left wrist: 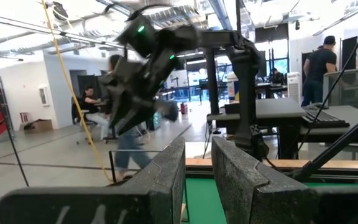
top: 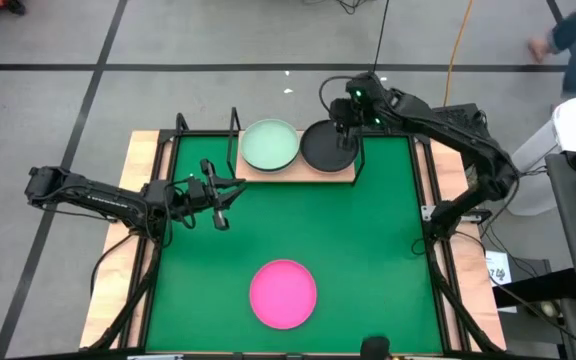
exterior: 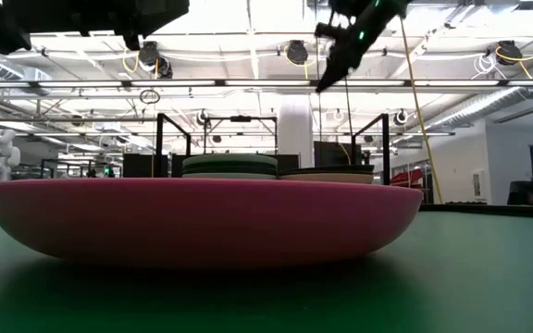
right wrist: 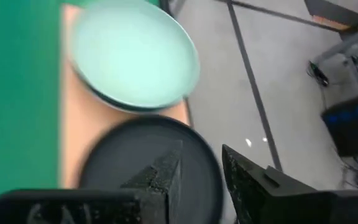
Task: Place and stack plates onto a shelf
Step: Stack the pink plate on top of the black plate on the shelf
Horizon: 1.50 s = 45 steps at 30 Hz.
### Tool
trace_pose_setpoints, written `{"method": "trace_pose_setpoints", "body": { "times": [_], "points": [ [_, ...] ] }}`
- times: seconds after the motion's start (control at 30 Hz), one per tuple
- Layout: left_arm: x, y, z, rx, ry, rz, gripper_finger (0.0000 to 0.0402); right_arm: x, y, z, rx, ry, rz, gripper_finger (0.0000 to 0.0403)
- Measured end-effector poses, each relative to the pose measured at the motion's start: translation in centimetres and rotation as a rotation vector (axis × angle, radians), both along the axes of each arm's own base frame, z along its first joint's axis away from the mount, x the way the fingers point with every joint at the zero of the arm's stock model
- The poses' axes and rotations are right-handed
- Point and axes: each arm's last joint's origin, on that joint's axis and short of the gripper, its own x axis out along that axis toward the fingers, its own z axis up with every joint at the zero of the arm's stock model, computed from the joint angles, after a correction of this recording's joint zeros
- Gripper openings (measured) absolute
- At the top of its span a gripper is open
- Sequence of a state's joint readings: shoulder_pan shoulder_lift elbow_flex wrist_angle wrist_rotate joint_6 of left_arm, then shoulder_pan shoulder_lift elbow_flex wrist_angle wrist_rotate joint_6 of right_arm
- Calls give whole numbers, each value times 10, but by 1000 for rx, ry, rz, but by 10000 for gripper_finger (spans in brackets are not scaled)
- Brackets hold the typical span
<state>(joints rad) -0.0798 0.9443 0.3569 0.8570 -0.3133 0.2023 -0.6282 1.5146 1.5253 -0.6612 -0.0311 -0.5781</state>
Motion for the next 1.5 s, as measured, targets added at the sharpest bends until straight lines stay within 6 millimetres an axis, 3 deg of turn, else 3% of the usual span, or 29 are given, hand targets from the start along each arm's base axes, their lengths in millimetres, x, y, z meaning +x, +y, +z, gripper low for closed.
{"method": "trace_pose_setpoints", "body": {
  "times": [0.1,0.23,0.4,0.7,0.83,1.0,1.23,1.5],
  "points": [
    [1,-2,-2,1,20,-14,84,-3,28,13,24,-46,30,94],
    [3,-7,-8,53,84,-30,84,-10,66,13,44,-94,125,94],
    [9,-17,2,72,165,-62,84,-28,111,3,77,-184,204,94],
    [36,-46,22,186,575,-90,84,-60,166,-29,101,-464,356,94],
    [52,-59,17,229,714,-164,84,-65,179,-51,89,-480,340,94],
    [71,-89,-5,306,843,-298,84,-65,188,-69,50,-455,302,94],
    [85,-127,-19,426,991,-363,84,-67,193,-67,22,-465,313,93],
    [98,-157,-21,410,999,-407,85,-73,193,-62,22,-500,314,93]
  ]
}}
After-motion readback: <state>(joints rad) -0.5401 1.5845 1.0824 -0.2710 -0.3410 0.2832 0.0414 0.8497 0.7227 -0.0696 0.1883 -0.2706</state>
